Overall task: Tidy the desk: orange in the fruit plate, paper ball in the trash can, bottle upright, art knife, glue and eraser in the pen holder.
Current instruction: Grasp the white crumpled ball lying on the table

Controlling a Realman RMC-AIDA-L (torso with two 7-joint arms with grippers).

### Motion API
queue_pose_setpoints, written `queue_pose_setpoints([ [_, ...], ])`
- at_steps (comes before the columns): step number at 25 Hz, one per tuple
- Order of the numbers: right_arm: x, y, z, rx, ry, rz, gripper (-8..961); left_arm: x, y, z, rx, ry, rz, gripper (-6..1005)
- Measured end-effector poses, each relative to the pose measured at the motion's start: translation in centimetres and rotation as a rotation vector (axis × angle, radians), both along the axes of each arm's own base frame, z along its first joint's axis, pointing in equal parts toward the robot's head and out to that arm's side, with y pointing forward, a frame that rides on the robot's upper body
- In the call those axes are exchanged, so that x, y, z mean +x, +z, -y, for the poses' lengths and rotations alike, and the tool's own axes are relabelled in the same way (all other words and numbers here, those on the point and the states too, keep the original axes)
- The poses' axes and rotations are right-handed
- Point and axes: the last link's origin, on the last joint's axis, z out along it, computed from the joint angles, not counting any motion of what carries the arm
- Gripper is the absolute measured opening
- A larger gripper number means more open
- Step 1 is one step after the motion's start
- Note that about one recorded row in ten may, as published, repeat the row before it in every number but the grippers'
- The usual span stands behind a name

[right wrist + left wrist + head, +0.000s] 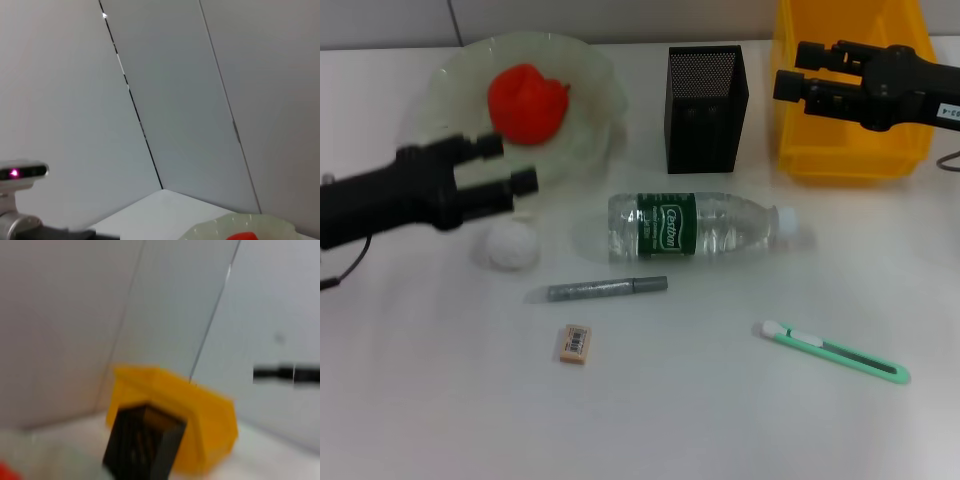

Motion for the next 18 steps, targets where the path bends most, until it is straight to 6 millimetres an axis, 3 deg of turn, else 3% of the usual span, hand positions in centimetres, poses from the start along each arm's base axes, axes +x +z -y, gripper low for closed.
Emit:
queue_pose_setpoints([
  [8, -0.3, 0.2, -0.1, 0.005, 0.016, 0.005, 691, -2.4, -1.1, 0.3, -0.059, 0.04, -0.195, 803],
  [18, -0.5, 0.2, -0.2, 0.002, 0.019, 0.003, 690, -3.4, -3.2, -0.8, -0.064, 0.074, -0.358, 799],
])
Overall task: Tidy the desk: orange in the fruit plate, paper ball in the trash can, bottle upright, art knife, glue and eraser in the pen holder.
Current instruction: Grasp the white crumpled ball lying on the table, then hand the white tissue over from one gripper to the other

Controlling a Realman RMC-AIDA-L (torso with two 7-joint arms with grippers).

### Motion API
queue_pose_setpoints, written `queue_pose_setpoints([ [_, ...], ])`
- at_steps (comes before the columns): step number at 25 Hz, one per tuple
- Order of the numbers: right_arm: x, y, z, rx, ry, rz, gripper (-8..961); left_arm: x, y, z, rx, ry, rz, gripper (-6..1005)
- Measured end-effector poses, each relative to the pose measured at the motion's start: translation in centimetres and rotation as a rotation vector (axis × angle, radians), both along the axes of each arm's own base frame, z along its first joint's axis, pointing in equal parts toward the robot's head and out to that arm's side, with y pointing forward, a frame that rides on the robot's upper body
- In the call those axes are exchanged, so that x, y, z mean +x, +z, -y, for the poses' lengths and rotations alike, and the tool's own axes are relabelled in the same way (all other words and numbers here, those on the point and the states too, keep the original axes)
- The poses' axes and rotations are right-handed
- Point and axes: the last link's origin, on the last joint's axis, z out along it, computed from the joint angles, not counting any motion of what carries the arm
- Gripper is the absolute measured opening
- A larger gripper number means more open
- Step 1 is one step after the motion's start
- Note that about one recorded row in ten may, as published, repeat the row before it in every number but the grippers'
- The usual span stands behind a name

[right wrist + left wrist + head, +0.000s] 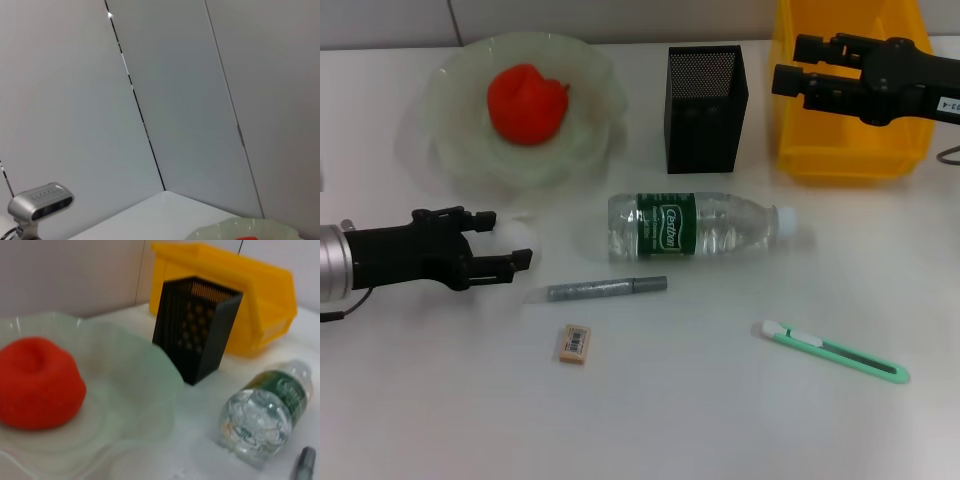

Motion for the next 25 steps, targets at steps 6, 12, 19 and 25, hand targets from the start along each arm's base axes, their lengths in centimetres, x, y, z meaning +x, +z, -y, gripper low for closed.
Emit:
queue_pose_setpoints([
  [6, 0.0, 0.0, 0.0, -0.003, 0.001, 0.001, 691, -0.2, -0.1, -0.6, 0.029, 0.015, -0.03, 796],
  [12, 0.0, -0.1, 0.0, -0.006, 0.002, 0.002, 692, -0.3, -0.4, -1.1, 0.046, 0.024, -0.054, 793],
  [19, 0.0, -0.1, 0.0, -0.003, 0.002, 0.001, 690, 0.2, -1.3, -1.0, 0.001, -0.002, -0.071, 763],
  [25, -0.1, -0.1, 0.0, -0.007, 0.005, 0.003, 692, 0.5, -1.3, -1.3, 0.005, -0.008, -0.07, 617],
])
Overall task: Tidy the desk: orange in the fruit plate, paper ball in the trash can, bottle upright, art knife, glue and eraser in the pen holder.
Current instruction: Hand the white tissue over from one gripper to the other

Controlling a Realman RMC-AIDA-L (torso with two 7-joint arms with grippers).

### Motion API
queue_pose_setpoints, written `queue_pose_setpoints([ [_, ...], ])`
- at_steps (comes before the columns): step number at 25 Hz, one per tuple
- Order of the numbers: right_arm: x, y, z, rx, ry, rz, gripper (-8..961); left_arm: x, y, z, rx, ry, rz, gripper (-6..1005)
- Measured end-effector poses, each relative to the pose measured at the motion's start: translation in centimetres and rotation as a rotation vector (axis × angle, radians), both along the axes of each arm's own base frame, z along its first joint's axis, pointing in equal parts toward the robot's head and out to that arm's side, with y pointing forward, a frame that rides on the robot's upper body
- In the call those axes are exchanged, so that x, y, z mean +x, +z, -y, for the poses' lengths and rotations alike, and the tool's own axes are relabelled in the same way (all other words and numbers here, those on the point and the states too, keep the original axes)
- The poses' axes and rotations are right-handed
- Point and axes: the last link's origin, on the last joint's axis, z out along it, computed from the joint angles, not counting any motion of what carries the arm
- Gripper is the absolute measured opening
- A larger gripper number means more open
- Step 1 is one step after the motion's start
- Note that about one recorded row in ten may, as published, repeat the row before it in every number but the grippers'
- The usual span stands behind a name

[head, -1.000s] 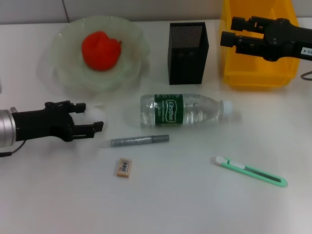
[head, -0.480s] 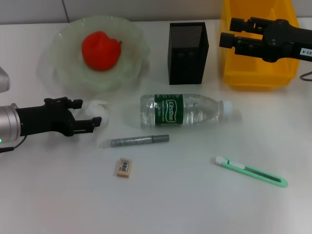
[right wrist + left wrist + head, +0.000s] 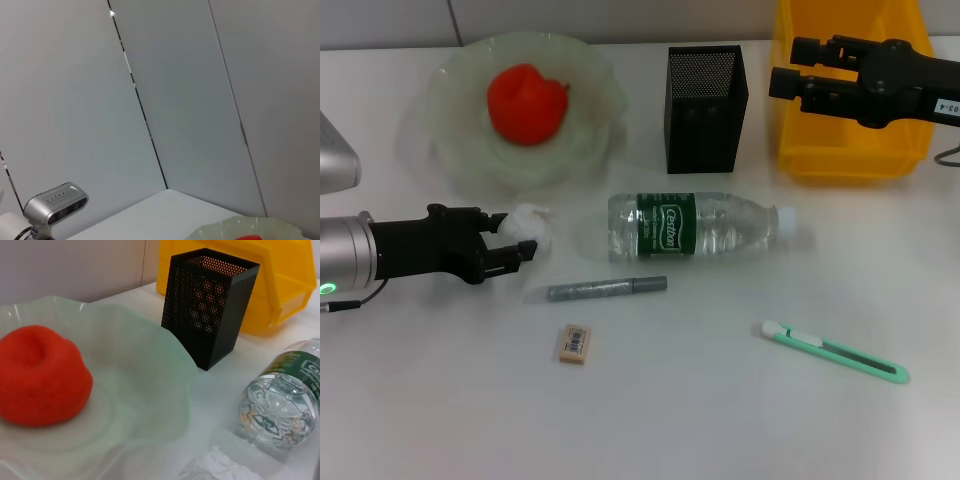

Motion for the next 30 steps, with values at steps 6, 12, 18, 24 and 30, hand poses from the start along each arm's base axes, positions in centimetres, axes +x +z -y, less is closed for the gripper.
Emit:
queue_pose_setpoints([
  [6, -0.1, -0.1, -0.1, -0.003, 0.0, -0.001, 691, 0.1, 0.1, 0.0, -0.002, -0.001, 0.011, 554],
  [12, -0.3, -0.3, -0.1, -0.018, 0.001, -0.003, 690, 1.9, 0.8, 0.9, -0.051, -0.058, 0.131, 516],
  [18, -1.2, 0.1, -0.6, -0.146, -0.101, -0.059, 690, 4.1, 3.2, 2.2, -0.046, -0.189, 0.303, 513],
  [24, -1.1, 0.8, -1.1, -0.417, -0.337, -0.112, 691, 5.7, 3.9, 2.7, 0.006, -0.352, 0.382, 510],
  [30, -0.2, 1.0, -0.7, -0.603, -0.452, -0.181, 691, 6.7, 3.5, 2.6, 0.076, -0.486, 0.413, 509],
])
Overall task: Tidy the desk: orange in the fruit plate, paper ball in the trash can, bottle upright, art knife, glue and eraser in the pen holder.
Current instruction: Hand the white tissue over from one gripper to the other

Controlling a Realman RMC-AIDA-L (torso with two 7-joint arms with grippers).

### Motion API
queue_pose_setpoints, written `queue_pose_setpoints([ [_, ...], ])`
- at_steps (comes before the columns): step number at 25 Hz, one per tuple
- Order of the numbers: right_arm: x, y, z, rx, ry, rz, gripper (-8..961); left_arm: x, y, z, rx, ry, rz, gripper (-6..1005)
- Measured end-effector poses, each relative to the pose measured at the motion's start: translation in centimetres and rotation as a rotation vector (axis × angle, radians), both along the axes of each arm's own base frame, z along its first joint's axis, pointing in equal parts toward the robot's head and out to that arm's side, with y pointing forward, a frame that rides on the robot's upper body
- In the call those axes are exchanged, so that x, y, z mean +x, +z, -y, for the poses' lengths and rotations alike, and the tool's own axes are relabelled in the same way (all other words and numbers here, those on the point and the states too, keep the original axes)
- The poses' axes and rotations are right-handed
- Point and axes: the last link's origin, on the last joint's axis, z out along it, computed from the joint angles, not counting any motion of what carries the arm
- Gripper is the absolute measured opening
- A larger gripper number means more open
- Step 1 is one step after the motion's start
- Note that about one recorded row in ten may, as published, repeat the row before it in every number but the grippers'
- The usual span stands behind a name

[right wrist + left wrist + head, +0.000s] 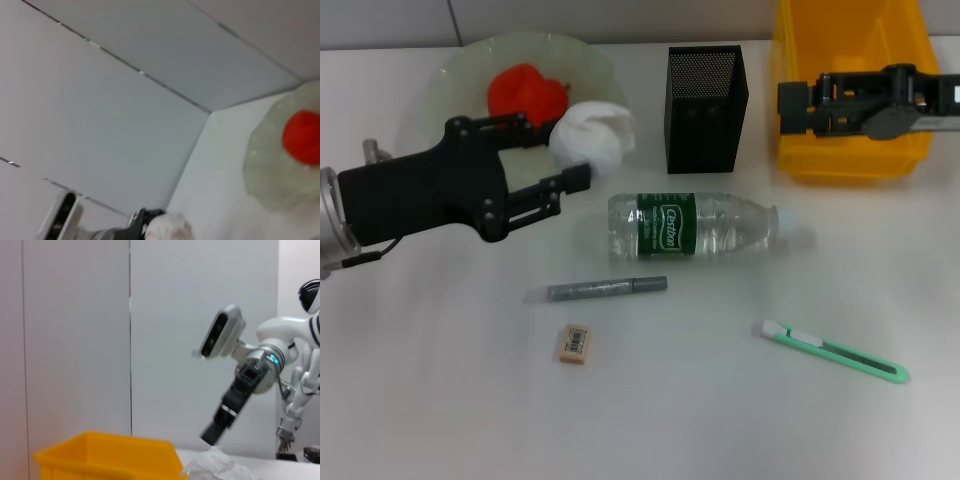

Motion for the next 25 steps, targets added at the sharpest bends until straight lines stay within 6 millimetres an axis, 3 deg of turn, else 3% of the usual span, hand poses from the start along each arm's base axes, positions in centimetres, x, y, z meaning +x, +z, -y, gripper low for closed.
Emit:
queue_pose_setpoints([
  [9, -0.4, -0.3, 1.3, -0.08, -0.019, -0.09, 691, 1.9, -0.1, -0.4, 0.067, -0.126, 0.067, 507],
  [25, -2.2, -2.0, 1.5, -0.121, -0.008, -0.17, 692, 4.2, -2.6, -1.3, 0.045, -0.244, 0.055, 507],
])
